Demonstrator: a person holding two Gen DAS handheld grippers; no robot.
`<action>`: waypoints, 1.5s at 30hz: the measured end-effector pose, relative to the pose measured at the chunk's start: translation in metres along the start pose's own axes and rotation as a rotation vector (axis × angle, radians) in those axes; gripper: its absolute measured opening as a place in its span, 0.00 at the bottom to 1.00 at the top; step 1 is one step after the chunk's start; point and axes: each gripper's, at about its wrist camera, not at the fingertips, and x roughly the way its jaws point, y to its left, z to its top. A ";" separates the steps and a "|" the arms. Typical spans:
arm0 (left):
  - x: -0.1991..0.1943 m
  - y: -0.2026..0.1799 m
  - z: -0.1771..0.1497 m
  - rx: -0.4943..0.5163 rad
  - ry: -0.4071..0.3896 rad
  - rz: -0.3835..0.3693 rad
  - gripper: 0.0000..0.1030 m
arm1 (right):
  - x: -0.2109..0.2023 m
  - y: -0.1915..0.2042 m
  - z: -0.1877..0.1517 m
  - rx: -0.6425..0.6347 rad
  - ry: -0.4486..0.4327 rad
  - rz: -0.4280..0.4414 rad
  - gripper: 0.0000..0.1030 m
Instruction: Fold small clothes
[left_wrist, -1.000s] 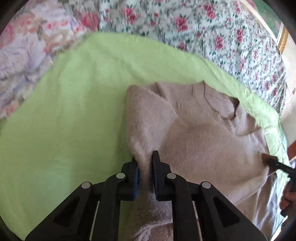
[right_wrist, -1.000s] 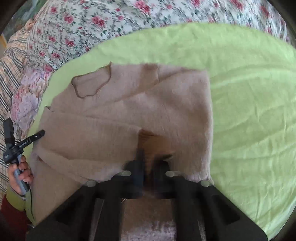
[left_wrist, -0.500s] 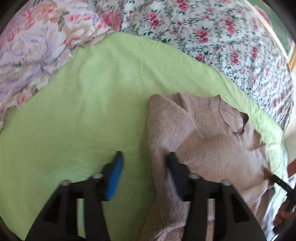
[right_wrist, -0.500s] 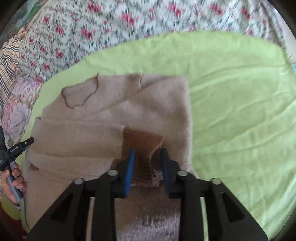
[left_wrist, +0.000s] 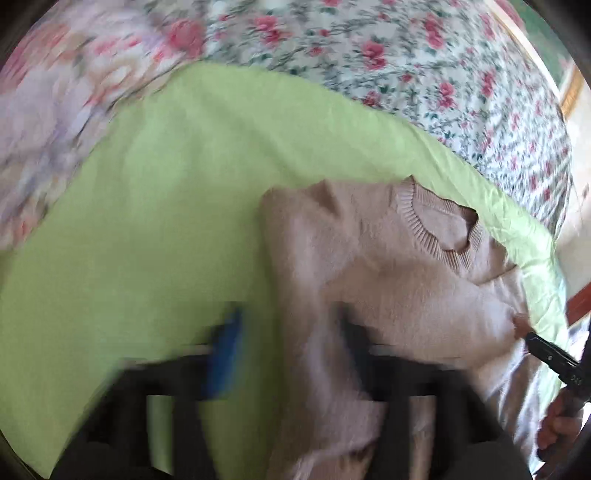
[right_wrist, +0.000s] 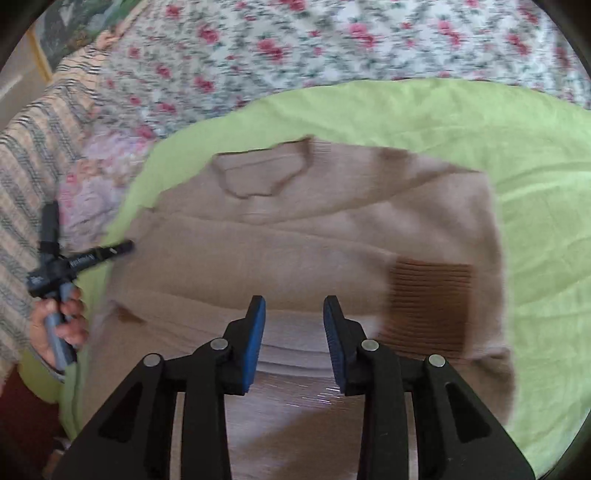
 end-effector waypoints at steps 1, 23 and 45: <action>-0.008 0.003 -0.008 -0.006 -0.022 0.005 0.66 | 0.006 0.007 0.007 0.000 0.006 0.071 0.36; -0.016 -0.005 -0.074 0.019 -0.053 0.094 0.14 | 0.237 0.181 0.101 -0.432 0.445 0.309 0.26; -0.052 0.040 -0.080 -0.143 -0.096 -0.038 0.22 | 0.154 0.131 0.112 -0.203 0.116 0.290 0.47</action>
